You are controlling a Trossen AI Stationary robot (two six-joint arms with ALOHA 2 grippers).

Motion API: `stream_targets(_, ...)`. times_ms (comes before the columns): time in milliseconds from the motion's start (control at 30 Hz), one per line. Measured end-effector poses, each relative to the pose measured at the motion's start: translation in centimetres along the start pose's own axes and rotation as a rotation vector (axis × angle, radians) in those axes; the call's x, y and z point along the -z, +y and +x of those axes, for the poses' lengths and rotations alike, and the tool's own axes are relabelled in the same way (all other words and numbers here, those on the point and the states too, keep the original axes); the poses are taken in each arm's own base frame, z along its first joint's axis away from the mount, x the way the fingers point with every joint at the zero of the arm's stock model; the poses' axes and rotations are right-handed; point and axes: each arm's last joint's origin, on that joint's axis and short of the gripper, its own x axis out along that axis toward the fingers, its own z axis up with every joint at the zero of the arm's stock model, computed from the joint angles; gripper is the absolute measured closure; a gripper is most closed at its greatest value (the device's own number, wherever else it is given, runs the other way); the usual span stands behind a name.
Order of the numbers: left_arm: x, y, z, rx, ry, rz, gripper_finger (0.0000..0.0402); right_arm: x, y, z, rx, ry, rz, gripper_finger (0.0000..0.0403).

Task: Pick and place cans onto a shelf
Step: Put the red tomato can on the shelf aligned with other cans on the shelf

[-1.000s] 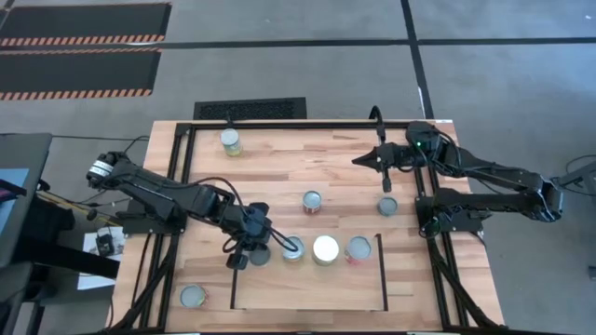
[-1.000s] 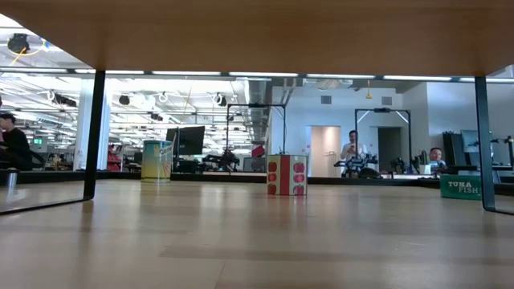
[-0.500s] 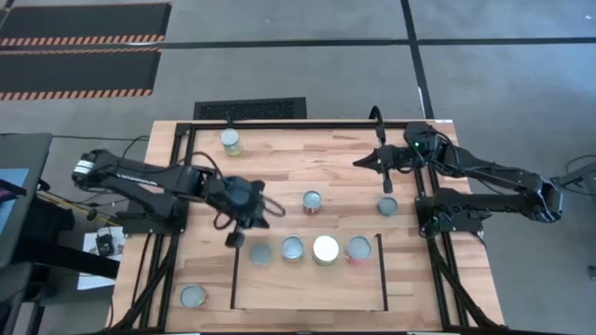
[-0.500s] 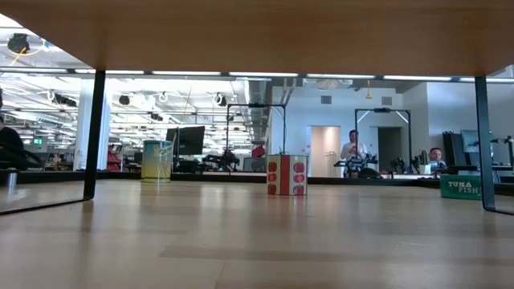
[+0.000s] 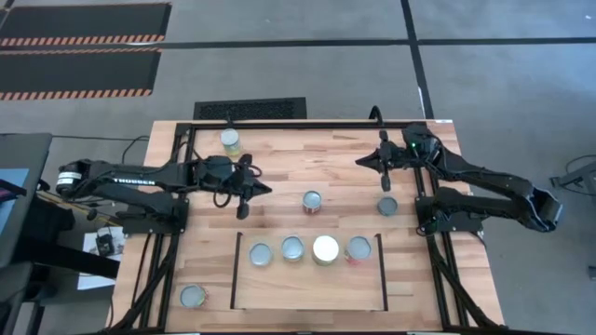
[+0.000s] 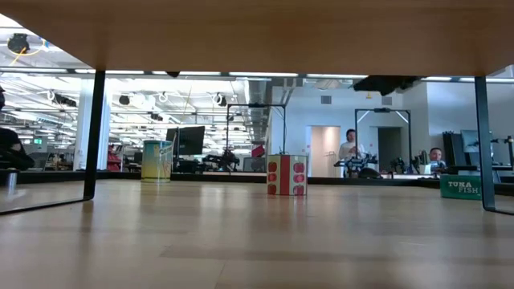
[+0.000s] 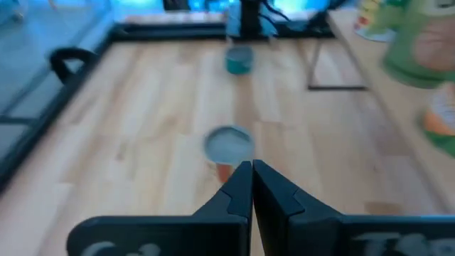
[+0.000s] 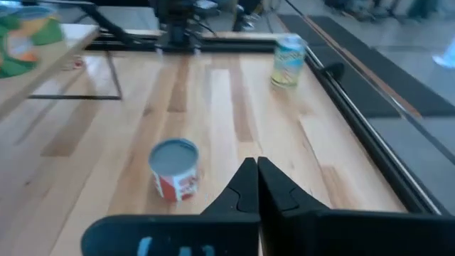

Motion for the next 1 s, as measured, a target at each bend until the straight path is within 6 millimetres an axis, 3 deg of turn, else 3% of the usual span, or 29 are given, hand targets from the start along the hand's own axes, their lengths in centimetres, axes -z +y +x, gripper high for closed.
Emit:
stream_targets(300,4.4,1.8,1.2,-0.040,-0.138,0.010,0.0401,0.3,0.2,0.5,0.046,0.043,0.054,0.0394)
stream_targets(467,4.4,2.4,2.5,0.007,-0.127,0.073,0.0401,0.7,0.5,1.7,0.042,0.084,0.063,0.0394)
stream_targets(733,5.0,2.7,6.6,0.142,-0.133,0.090,0.0401,0.7,0.5,3.4,0.047,0.058,0.044,0.0393)
stream_targets(1000,3.6,2.4,9.7,0.192,-0.113,0.097,0.0370,0.9,0.5,3.7,0.037,0.067,0.047,0.0393)
